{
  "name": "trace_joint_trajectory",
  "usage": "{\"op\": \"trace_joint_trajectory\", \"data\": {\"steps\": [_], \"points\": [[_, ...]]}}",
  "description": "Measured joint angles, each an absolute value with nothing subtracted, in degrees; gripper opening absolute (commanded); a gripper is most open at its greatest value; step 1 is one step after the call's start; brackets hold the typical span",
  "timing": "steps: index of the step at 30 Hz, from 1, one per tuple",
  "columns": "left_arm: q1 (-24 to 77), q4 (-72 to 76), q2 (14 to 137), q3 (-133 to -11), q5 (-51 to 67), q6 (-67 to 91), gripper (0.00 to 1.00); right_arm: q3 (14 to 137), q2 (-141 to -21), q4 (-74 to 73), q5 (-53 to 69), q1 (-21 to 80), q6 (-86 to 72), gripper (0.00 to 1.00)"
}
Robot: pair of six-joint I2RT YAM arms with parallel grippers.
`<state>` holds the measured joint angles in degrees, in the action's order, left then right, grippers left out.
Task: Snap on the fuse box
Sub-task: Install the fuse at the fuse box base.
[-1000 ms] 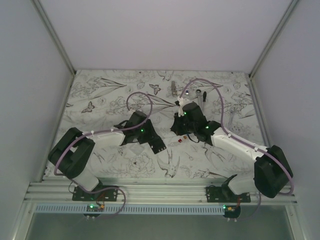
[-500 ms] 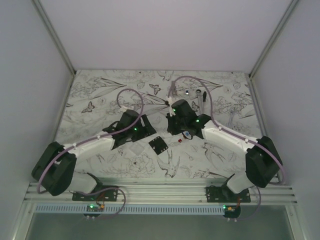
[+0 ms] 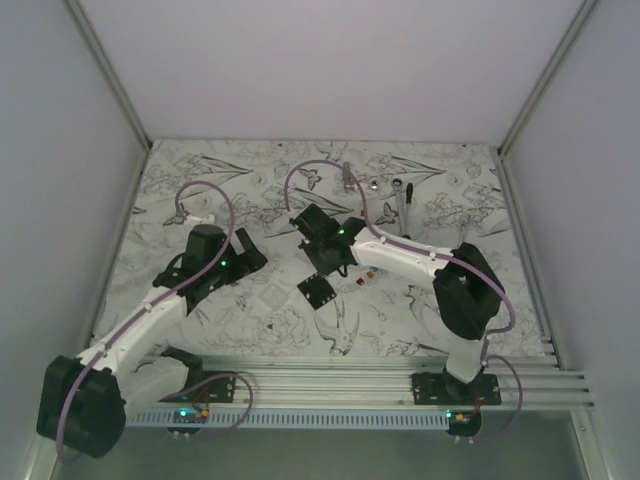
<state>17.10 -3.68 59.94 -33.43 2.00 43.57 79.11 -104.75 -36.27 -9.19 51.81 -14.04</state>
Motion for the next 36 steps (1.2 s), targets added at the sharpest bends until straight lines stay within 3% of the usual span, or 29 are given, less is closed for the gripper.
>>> {"op": "trace_joint_trajectory", "data": {"steps": [14,36], "points": [[13.1,-11.1,49.6,-27.4,-0.1,38.9,1.0,85.8,-112.5,-41.4,-12.0,54.3,-13.7,0.0],[13.1,-12.1,48.7,-27.3,-0.1,38.9,1.0,86.1,-114.1,-42.0,-14.7,55.0,-14.2,0.0]]}}
